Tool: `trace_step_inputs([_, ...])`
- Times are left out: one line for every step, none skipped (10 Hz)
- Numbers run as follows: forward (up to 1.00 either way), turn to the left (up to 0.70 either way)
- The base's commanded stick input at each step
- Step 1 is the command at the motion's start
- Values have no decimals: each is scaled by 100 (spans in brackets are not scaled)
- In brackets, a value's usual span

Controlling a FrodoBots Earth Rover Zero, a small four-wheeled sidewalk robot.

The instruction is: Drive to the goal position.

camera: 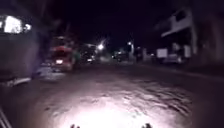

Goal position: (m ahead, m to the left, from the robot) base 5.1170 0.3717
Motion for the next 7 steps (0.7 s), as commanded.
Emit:
trace_step_inputs([85,0])
trace_step_inputs([85,0])
trace_step_inputs([85,0])
trace_step_inputs([85,0])
trace_step_inputs([85,0])
trace_step_inputs([85,0])
trace_step_inputs([85,0])
